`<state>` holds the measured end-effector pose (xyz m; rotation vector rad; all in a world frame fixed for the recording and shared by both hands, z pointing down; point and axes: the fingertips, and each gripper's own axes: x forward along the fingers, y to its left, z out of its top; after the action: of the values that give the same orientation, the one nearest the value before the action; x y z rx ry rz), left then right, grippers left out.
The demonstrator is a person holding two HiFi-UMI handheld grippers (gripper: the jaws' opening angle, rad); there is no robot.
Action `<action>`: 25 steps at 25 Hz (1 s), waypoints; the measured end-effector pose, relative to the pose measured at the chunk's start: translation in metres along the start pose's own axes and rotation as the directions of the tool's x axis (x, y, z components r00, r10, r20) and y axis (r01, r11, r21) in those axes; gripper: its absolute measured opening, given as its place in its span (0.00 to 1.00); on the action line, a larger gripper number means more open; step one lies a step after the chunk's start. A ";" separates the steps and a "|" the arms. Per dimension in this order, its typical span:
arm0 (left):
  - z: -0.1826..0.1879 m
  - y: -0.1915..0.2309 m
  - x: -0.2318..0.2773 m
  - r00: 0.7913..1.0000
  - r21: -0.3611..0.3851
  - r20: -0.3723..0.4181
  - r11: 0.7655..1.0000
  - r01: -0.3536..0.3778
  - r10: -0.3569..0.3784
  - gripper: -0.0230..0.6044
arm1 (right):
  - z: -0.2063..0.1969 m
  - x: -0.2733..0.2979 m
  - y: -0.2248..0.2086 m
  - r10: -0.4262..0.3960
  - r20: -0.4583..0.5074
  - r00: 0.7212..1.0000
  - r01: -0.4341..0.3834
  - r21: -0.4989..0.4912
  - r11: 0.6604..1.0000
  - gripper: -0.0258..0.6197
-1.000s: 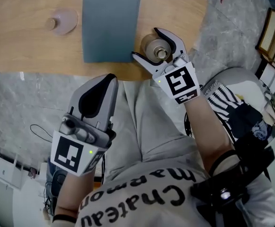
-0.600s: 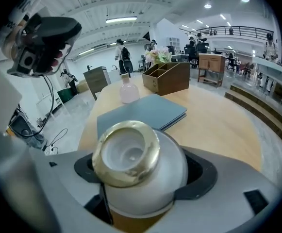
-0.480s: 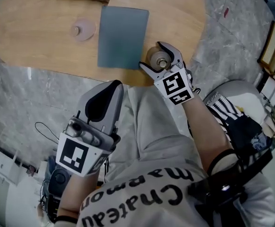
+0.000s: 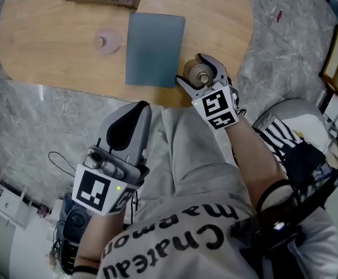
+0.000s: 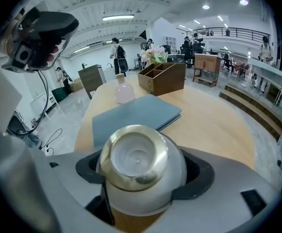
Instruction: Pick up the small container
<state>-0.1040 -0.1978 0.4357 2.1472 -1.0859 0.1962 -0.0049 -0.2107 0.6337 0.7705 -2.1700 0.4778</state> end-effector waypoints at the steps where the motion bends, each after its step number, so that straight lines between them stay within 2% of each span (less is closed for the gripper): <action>1: 0.002 0.001 0.000 1.000 0.007 0.004 1.000 -0.001 0.001 0.06 | 0.000 0.000 0.000 -0.004 -0.004 1.000 0.004 0.000 1.000 0.58; 25: 0.019 -0.013 -0.020 0.999 0.040 0.043 0.999 -0.026 0.025 0.06 | -0.007 -0.020 -0.008 -0.080 -0.041 0.996 0.082 0.058 0.995 0.58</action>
<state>-0.1102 -0.1918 0.4065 2.1835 -1.1429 0.1871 0.0143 -0.2053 0.6239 0.8716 -2.0887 0.5131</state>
